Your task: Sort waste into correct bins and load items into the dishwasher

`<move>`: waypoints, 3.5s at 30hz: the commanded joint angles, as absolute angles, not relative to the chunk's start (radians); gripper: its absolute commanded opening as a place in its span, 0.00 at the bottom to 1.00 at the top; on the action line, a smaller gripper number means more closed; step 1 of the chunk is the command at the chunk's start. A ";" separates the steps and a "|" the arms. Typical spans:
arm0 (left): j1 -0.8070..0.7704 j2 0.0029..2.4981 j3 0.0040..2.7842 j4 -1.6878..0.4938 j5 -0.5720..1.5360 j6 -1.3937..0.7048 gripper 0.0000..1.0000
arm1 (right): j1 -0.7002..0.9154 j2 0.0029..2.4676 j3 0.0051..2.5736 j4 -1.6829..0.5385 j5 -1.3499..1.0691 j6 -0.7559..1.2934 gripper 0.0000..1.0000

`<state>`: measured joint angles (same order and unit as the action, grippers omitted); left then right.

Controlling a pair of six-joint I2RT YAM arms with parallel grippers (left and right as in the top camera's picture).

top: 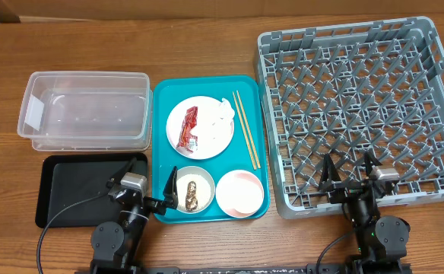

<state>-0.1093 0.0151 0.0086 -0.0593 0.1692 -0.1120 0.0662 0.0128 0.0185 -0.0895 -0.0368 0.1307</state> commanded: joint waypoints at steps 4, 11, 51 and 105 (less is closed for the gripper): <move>-0.105 0.006 0.005 -0.058 0.180 -0.116 1.00 | 0.064 0.007 0.008 -0.081 -0.036 0.130 1.00; -0.105 0.006 0.005 -0.058 0.180 -0.116 1.00 | 0.064 0.007 0.008 -0.081 -0.036 0.130 1.00; -0.105 0.006 0.005 -0.059 0.186 -0.121 1.00 | 0.064 0.007 0.008 -0.081 -0.059 0.133 1.00; -0.403 1.055 1.072 -1.092 0.356 -0.350 0.84 | 0.064 0.867 1.002 -0.800 -0.612 0.326 1.00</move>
<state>-0.3080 1.0164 1.0691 -1.1122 0.5068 -0.3573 0.0662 0.8688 0.9798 -0.8150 -0.5987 0.3355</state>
